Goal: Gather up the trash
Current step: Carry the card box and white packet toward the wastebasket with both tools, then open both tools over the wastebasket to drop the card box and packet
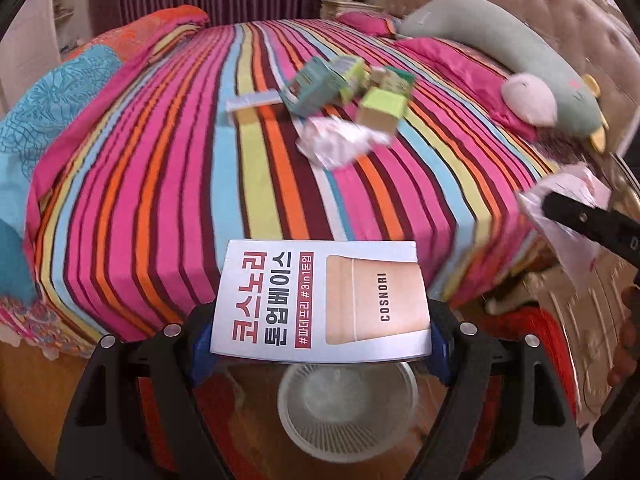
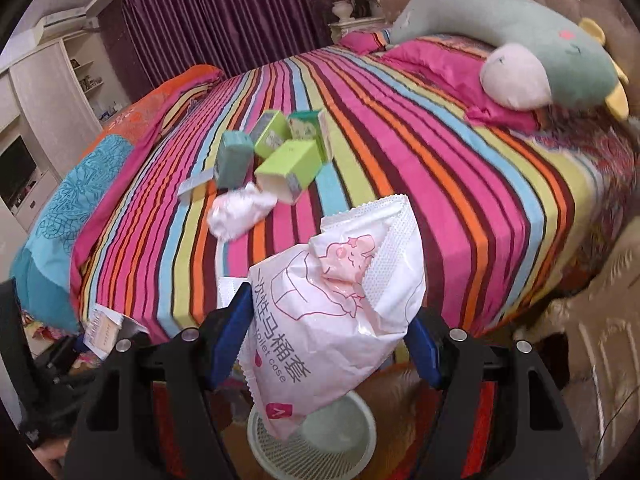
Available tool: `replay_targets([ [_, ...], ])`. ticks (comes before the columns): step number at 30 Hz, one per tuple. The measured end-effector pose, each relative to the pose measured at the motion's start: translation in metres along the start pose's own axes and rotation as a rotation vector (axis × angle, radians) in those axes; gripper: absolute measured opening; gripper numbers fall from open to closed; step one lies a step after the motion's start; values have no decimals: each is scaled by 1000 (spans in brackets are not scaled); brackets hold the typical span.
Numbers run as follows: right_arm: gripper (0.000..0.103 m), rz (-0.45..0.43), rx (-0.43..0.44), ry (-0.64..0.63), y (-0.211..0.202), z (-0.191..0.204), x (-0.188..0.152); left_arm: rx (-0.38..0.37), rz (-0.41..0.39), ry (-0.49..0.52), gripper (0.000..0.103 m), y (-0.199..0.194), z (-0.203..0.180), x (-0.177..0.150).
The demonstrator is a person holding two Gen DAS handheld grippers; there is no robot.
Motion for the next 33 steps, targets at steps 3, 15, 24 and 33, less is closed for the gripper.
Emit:
replay_targets([
  [3, 67, 23, 20, 15, -7, 5, -19, -12, 25, 23, 78, -3, -9, -23],
  [15, 67, 291, 80, 104, 26, 16, -114, -43, 215, -54, 78, 37, -11, -99],
  [24, 67, 532, 20, 196, 85, -9, -186, -30, 465, -168, 78, 114, 3, -169],
  [33, 67, 769, 2, 339, 134, -22, -248, -84, 698, -305, 78, 162, 0, -226],
])
Point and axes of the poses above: each gripper's, at about its wrist camera, not at the fingertips, and y roughly the way its jaws point, z to its left, x to its top, the point moved 8 cm from there along y, roughly the way its jaws point, and after that the axes turned 4 degrees about -z, right-handed, at the moved point
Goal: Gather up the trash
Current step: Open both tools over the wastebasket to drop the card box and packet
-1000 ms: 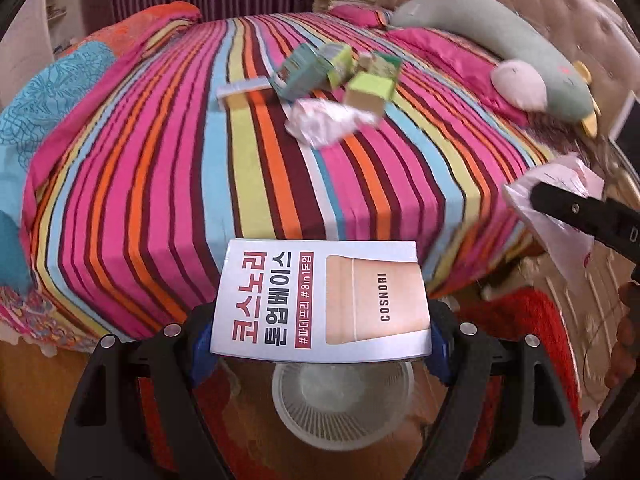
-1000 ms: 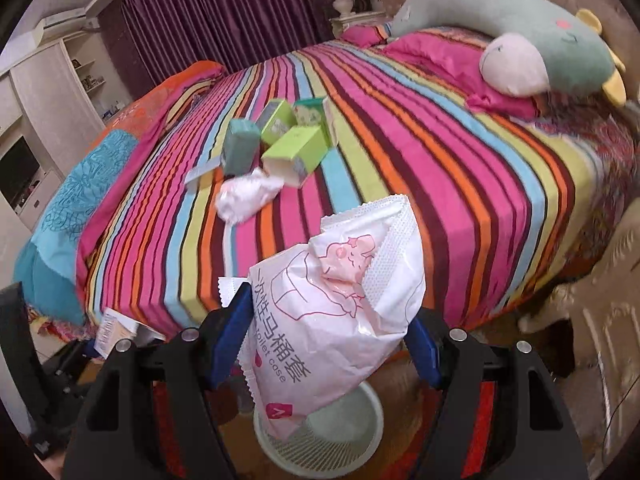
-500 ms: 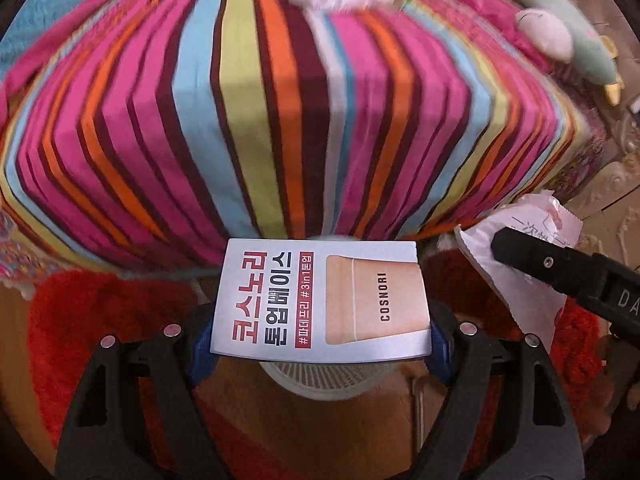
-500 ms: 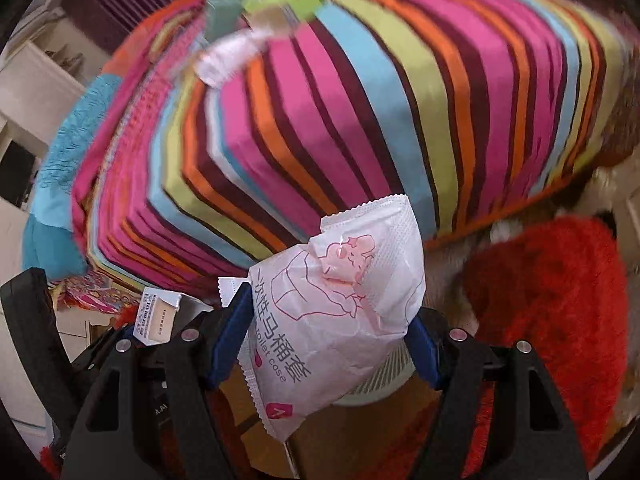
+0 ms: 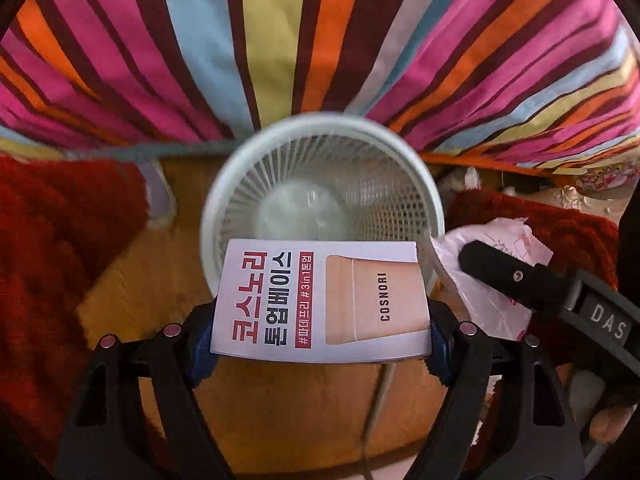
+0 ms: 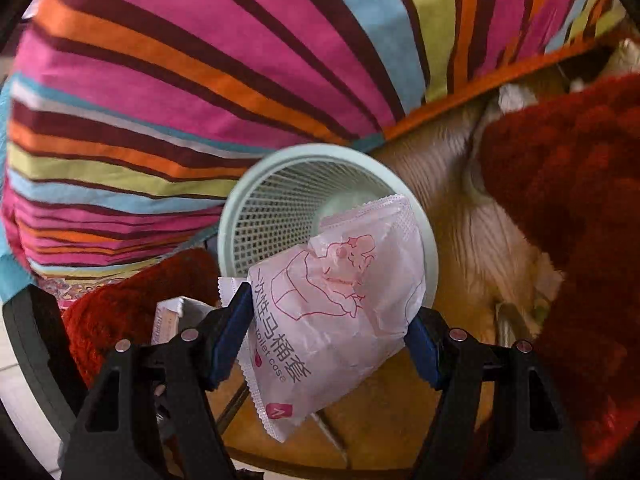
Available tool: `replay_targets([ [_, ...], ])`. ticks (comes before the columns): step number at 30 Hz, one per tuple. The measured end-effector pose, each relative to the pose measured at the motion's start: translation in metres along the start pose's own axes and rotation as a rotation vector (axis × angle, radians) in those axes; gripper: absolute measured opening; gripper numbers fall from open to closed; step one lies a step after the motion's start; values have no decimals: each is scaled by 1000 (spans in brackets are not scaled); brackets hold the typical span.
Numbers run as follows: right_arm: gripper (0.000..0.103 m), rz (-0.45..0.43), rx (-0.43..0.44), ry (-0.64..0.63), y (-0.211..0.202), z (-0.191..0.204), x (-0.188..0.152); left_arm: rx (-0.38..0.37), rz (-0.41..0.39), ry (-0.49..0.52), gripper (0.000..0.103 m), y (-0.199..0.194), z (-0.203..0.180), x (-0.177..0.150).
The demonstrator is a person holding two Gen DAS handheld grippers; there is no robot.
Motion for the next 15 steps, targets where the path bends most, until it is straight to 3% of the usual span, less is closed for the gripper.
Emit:
replay_targets([
  [4, 68, 44, 3, 43, 15, -1, -5, -18, 91, -69, 78, 25, 5, -10],
  [7, 69, 74, 1, 83, 24, -5, -7, -27, 110, -111, 79, 31, 12, -13],
  [8, 71, 92, 14, 105, 28, -6, -10, -18, 108, -118, 79, 32, 14, -13],
  [9, 75, 97, 18, 113, 29, -6, -10, -9, 108, -119, 86, 33, 14, -12],
  [11, 90, 93, 12, 121, 31, -8, -7, 0, 97, -116, 96, 34, 15, -11],
  [15, 95, 80, -12, 128, 33, -12, -5, -18, 88, -106, 96, 36, 12, -10],
])
Point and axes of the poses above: each gripper's, at about its wrist camera, not at the fingertips, and y roughly the way its jaws point, z to its left, x to its top, the point moved 8 cm from there along y, roughly the way its jaws point, and after that the axes turned 4 degrees about -z, right-handed, at the moved point
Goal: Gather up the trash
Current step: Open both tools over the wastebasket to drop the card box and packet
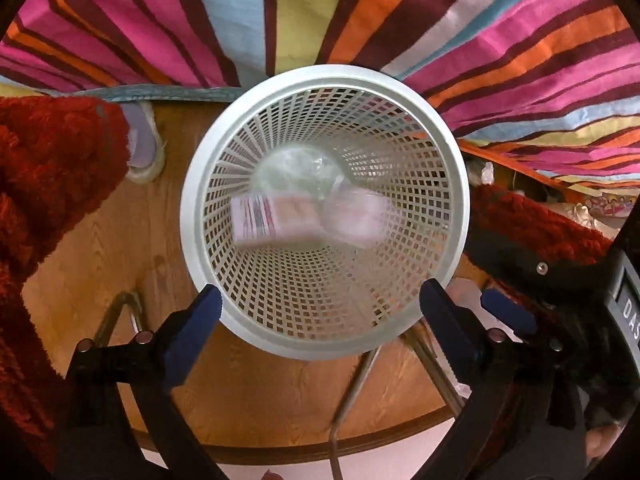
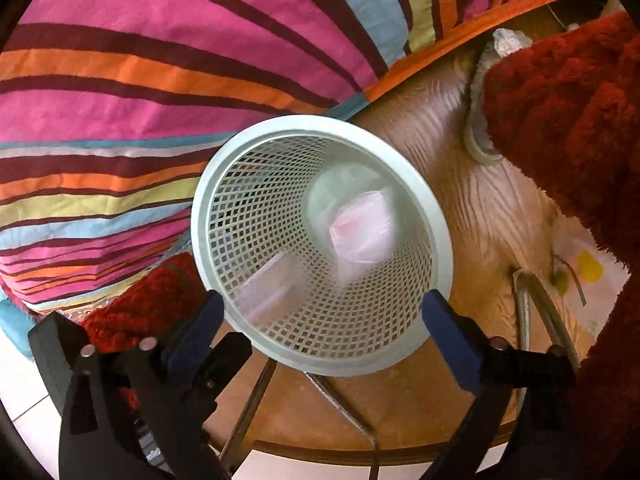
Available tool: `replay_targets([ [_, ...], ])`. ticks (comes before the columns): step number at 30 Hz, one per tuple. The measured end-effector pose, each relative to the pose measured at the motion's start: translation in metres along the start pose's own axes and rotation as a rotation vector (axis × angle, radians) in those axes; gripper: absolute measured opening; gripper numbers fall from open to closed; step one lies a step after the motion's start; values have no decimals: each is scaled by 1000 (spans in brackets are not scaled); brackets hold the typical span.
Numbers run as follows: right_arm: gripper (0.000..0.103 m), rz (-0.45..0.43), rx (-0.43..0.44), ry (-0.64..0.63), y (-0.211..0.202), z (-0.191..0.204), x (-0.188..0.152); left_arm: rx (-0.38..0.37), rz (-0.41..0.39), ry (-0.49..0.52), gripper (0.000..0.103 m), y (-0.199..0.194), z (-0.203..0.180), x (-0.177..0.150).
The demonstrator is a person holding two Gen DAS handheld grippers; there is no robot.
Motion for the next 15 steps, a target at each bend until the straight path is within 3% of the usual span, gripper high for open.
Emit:
replay_targets([
  [8, 95, -57, -22, -21, -8, 1, 9, 16, -76, 13, 96, -15, 1, 12],
  [15, 95, -177, -34, -106, -32, 12, 15, 38, -196, 58, 96, -46, -6, 25],
])
Point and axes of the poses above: each gripper's, at about its wrist camera, not at the fingertips, and y roughly the way its jaws point, z to its left, x to its top, the point moved 8 cm from there along y, roughly the way its jaws point, and after that the axes turned 4 degrees about -z, right-handed, at the moved point
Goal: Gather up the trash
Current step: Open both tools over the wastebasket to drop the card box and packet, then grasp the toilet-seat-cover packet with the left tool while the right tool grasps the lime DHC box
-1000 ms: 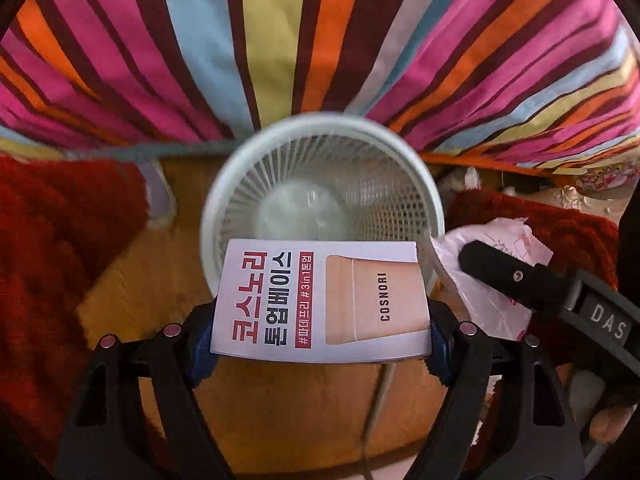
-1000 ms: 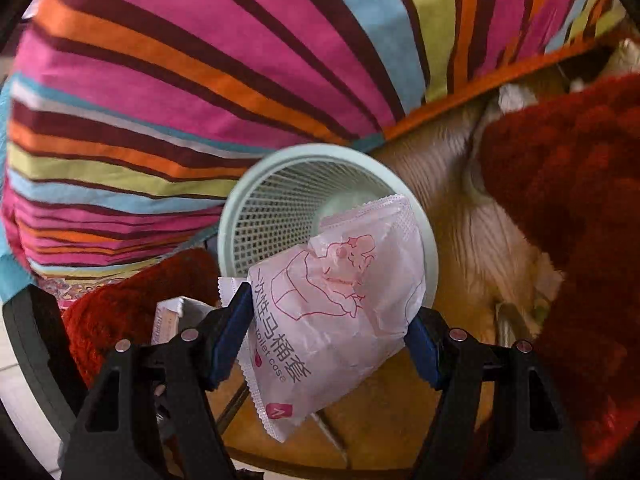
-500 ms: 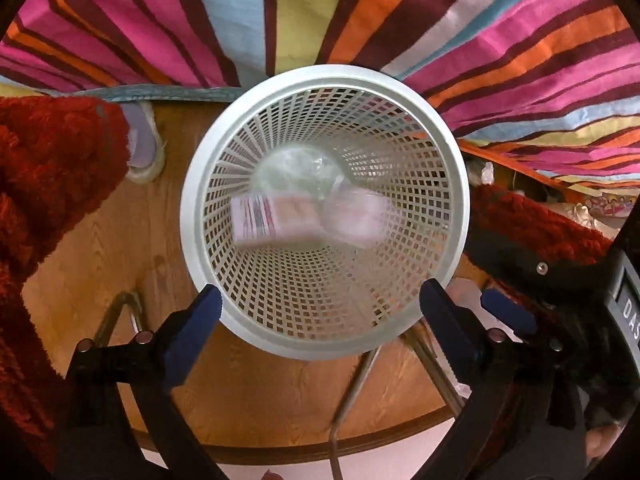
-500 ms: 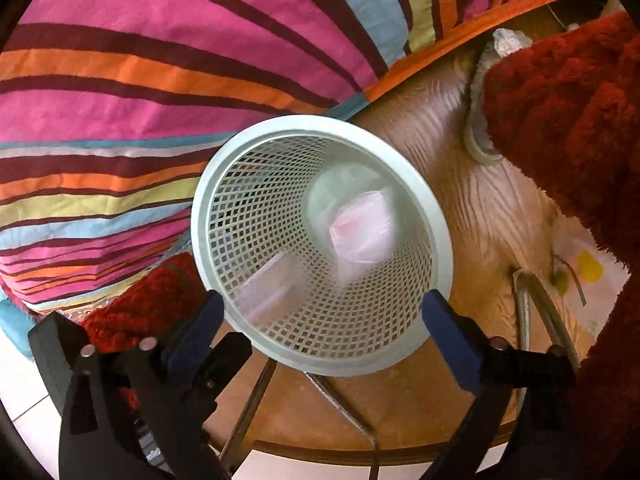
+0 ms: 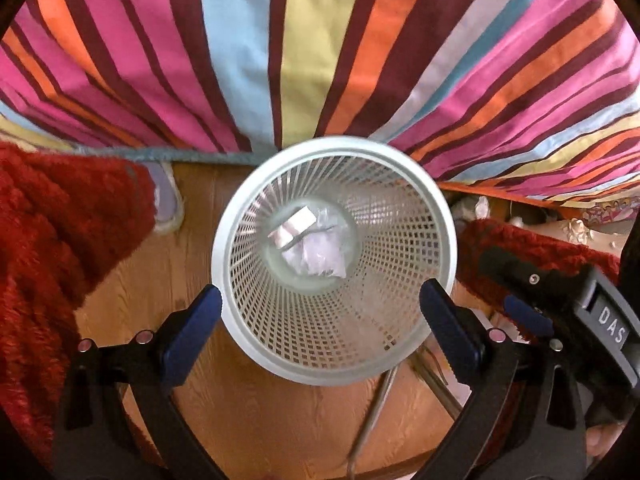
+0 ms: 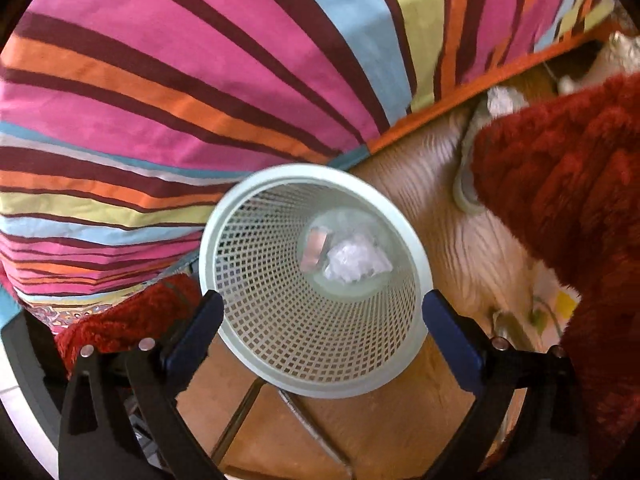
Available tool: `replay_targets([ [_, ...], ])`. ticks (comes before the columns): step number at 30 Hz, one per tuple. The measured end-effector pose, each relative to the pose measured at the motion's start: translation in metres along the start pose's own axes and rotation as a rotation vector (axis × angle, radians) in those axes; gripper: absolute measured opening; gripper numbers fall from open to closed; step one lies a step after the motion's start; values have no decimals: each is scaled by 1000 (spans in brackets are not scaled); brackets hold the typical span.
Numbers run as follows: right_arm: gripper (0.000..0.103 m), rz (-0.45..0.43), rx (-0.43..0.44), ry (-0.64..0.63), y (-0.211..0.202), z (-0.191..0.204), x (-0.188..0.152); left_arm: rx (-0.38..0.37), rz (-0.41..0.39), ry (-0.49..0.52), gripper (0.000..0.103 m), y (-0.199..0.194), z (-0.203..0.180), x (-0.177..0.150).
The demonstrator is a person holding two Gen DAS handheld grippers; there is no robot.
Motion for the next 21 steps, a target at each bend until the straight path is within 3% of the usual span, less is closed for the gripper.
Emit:
replay_targets([
  [14, 95, -214, -2, -94, -59, 17, 13, 14, -204, 56, 96, -64, -3, 15],
  [21, 95, -431, -45, -188, -126, 31, 32, 44, -347, 123, 96, -111, -8, 35],
])
Point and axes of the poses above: each gripper's, at about its wrist camera, not at the fingertips, and y roughly the way its jaws point, z to its left, x to its top, the point moved 8 cm from there along y, roughly the way its jaws point, and after that the axes turned 4 degrees about -z, right-handed, at the moved point
